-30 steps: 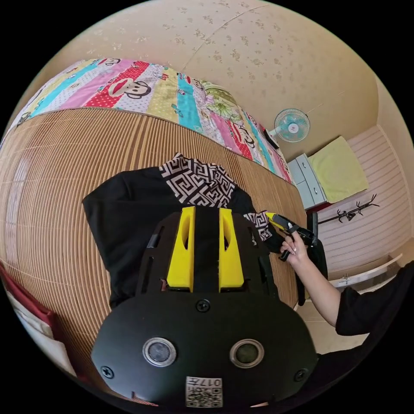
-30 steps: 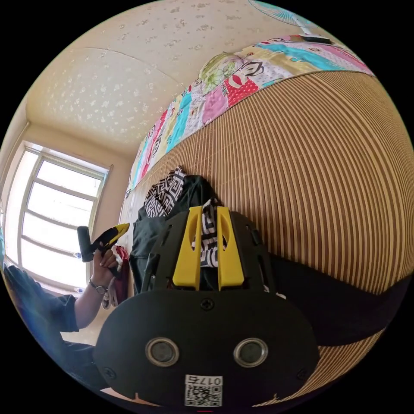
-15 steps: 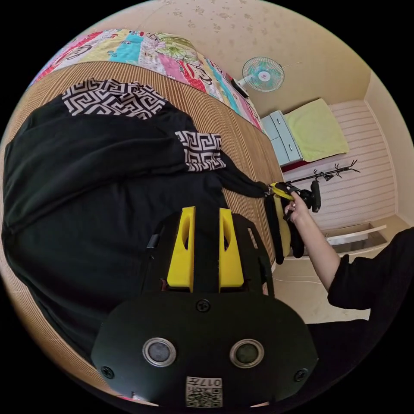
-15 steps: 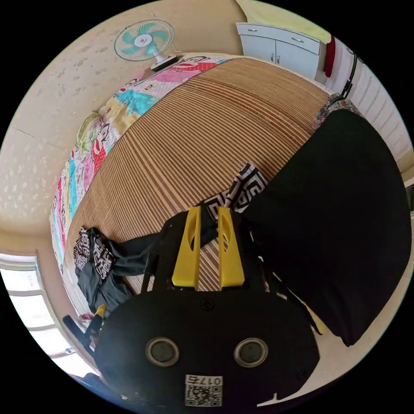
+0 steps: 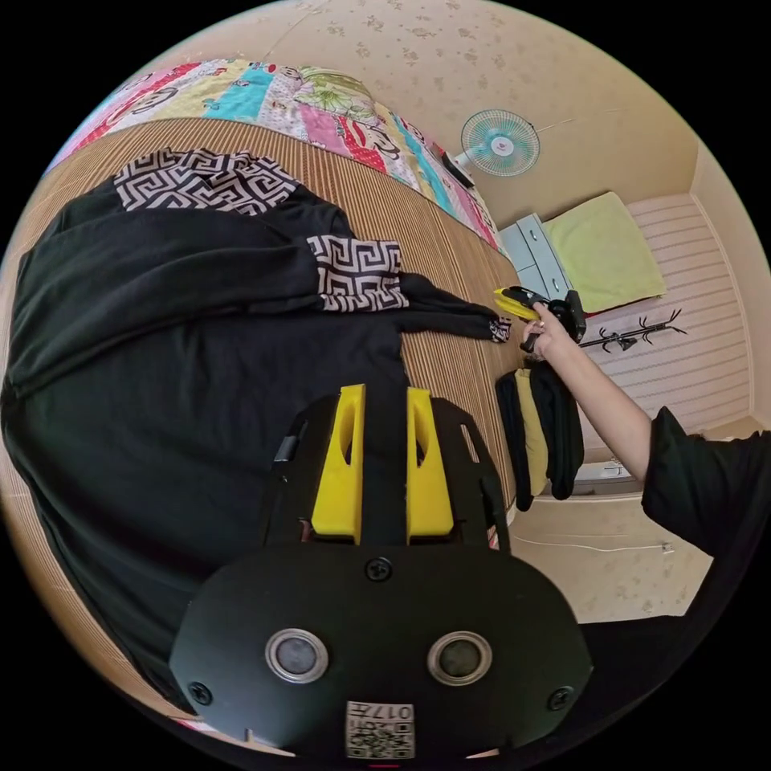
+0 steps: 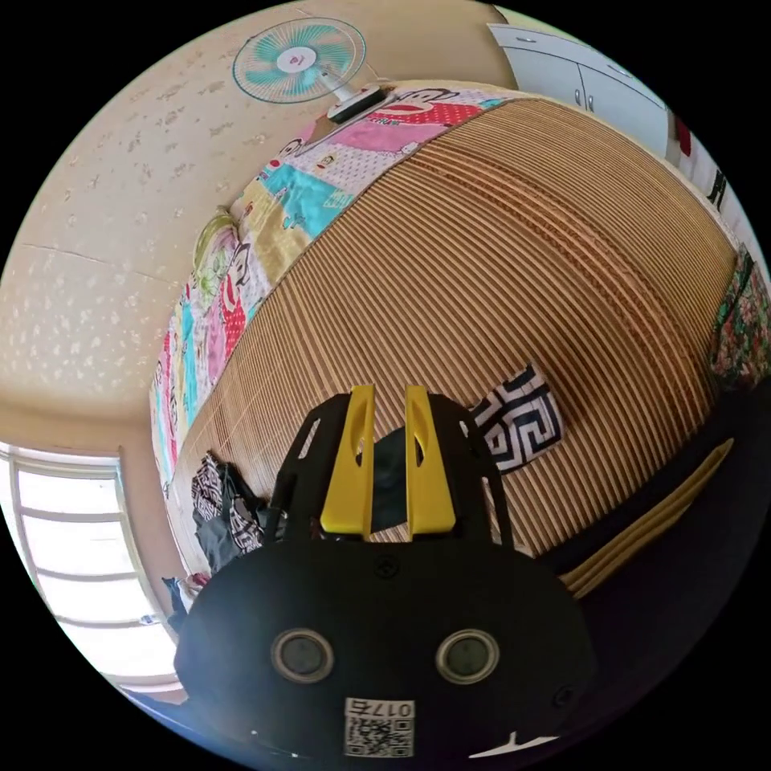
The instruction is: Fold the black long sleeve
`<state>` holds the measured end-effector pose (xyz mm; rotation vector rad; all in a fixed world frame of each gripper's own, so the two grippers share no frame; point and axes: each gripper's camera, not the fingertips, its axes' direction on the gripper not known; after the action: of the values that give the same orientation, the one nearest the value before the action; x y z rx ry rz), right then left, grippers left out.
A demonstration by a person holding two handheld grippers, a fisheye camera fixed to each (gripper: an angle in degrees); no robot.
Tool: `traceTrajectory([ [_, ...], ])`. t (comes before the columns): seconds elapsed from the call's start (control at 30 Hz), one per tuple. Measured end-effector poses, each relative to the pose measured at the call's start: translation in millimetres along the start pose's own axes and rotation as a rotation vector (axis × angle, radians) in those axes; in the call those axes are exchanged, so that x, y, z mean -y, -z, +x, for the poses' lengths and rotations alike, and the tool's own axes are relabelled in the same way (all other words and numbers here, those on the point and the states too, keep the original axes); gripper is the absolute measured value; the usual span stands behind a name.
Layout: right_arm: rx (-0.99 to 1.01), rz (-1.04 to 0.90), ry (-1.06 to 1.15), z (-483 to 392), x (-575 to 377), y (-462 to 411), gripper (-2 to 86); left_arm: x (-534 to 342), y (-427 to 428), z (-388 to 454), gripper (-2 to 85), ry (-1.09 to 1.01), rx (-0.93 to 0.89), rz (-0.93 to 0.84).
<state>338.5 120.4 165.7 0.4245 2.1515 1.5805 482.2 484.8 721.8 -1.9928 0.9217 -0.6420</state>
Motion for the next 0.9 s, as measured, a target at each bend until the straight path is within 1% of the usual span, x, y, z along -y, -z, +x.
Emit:
traceTrajectory([
  [0.07,-0.020,0.078,-0.012,14.1,17.0,30.7,7.4,-5.3,-2.6,-0.4,8.4,0.016,0.008,0.008],
  [0.1,-0.041,0.087,0.000,16.7,21.2,37.5,7.6,-9.2,-4.9,-0.8,8.4,0.027,0.009,0.009],
  [0.13,-0.102,0.071,0.031,21.9,30.9,46.8,8.0,-11.1,-6.3,-1.0,8.4,0.032,0.008,0.007],
  [0.17,-0.189,0.011,0.053,28.7,42.5,49.9,8.6,-14.5,-9.3,-1.2,8.4,0.043,0.003,0.003],
  [0.2,-0.229,-0.029,0.064,32.6,48.2,49.3,9.0,-17.3,-12.0,-0.7,8.4,0.049,-0.003,-0.002],
  [0.23,-0.273,-0.121,0.099,40.9,59.1,45.6,9.5,-18.6,-13.1,-0.1,8.5,0.050,-0.005,-0.004],
  [0.27,-0.246,-0.220,0.147,48.7,68.0,40.2,9.9,-20.5,-14.9,2.0,8.5,0.047,-0.006,-0.009],
  [0.3,-0.205,-0.269,0.178,51.7,71.6,37.3,10.0,-21.9,-16.2,4.8,8.5,0.040,0.001,-0.011],
  [0.33,-0.133,-0.358,0.215,57.5,77.5,31.4,10.3,-22.5,-16.8,6.2,8.5,0.036,0.006,-0.012],
  [0.37,-0.117,-0.409,0.229,61.8,81.9,26.2,10.7,-23.3,-18.2,8.6,8.5,0.029,0.014,-0.015],
  [0.5,-0.171,-0.448,0.250,64.9,97.1,7.1,9.1,-22.5,-26.9,13.0,8.4,0.025,0.019,-0.033],
  [0.53,-0.183,-0.473,0.258,63.9,103.4,-2.5,7.2,-21.9,-28.0,13.7,8.4,0.025,0.018,-0.036],
  [0.67,-0.226,-0.597,0.359,48.4,115.1,-24.2,3.2,-18.0,-26.6,22.2,8.3,0.012,0.031,-0.033],
  [0.7,-0.230,-0.598,0.376,44.0,115.4,-21.9,3.0,-17.1,-24.9,24.6,8.3,0.012,0.038,-0.037],
  [0.73,-0.216,-0.584,0.403,33.6,116.8,-11.9,2.6,-16.7,-23.7,25.6,8.3,0.013,0.037,-0.038],
  [0.8,-0.103,-0.563,0.423,15.1,120.3,16.4,2.2,-15.4,-14.6,29.5,8.2,0.020,0.016,-0.027],
  [0.87,0.192,-0.503,0.443,-6.1,124.4,73.3,1.8,-15.4,-4.7,31.7,8.2,0.026,0.003,-0.007],
  [0.9,0.266,-0.477,0.433,-7.6,126.1,88.1,1.7,-15.9,1.9,32.4,8.2,0.030,-0.002,0.004],
])
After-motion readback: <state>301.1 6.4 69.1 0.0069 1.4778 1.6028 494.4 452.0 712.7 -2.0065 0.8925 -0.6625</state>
